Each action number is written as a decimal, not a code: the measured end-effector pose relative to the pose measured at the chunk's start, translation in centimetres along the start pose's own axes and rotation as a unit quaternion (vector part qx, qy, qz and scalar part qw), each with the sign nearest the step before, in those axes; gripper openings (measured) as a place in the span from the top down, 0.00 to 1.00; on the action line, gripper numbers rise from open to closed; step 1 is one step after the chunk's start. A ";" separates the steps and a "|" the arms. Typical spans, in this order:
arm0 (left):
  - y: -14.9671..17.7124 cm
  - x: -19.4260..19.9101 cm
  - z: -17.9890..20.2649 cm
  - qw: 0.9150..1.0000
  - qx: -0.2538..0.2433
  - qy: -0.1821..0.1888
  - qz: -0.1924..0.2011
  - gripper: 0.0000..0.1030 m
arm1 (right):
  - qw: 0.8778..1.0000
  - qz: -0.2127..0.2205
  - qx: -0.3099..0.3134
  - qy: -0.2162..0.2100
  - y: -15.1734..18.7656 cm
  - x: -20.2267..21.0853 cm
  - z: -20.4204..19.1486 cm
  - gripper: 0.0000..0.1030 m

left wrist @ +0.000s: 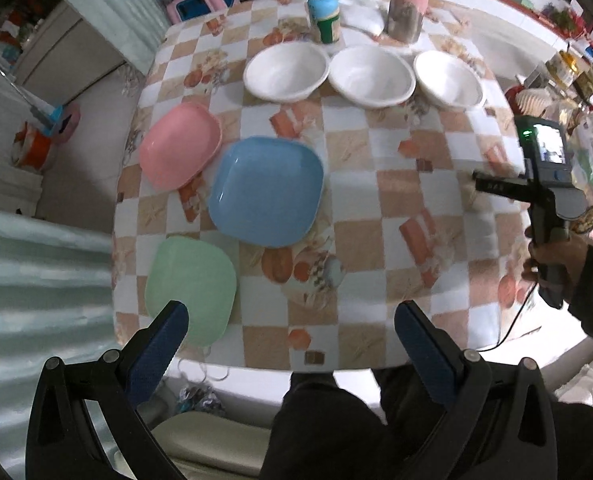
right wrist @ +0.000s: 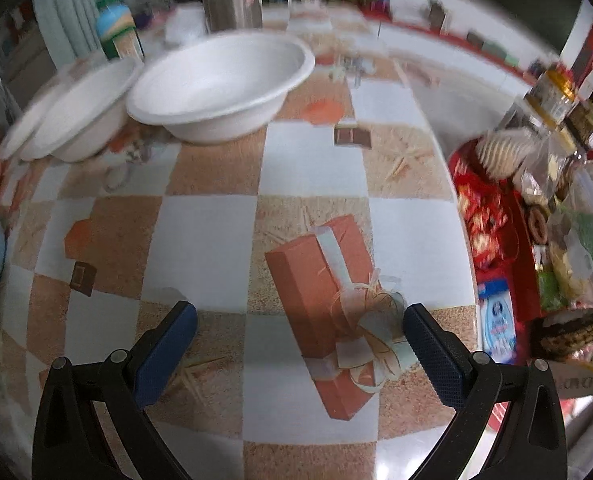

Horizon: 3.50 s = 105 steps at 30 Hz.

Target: Organize plates and bowls

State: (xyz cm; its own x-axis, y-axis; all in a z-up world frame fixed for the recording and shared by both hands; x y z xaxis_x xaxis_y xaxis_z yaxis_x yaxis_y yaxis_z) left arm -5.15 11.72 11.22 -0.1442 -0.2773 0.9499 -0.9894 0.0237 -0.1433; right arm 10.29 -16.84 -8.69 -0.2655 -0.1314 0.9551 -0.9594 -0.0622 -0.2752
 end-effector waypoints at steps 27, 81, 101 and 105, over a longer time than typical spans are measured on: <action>-6.6 -1.8 0.8 0.991 -0.084 0.087 0.055 0.00 | 0.982 -0.052 -0.172 -0.050 4.5 18.0 -3.5 0.00; -2.6 -3.8 -5.0 0.997 -0.042 0.066 -0.021 0.00 | 0.979 -0.125 -0.048 -0.152 5.3 15.9 -16.8 0.00; -2.3 -6.5 -13.1 0.995 -0.015 0.094 -0.020 0.00 | 0.972 -0.213 -0.067 -0.068 7.6 13.8 -21.0 0.00; -2.7 -6.8 -13.8 0.994 0.000 0.107 -0.021 0.00 | 0.973 -0.214 -0.066 -0.058 7.0 14.2 -21.3 0.00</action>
State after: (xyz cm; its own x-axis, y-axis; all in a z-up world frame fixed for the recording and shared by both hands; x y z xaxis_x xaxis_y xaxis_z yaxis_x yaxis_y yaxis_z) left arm -1.71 26.78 8.93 -0.1036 -0.0665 0.9924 -0.9946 0.0167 -0.1027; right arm -2.27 1.92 5.32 0.1672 -0.2325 0.9581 -0.9855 -0.0100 0.1696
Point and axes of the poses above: each gripper's, at about its wrist camera, not at the fingertips, and x roughly against the way its jaws point, z to its right, y to its underside, the point moved 10 cm from there along -x, roughly the way its jaws point, and after that the axes turned 8 degrees about -y, right-handed, at the moved point
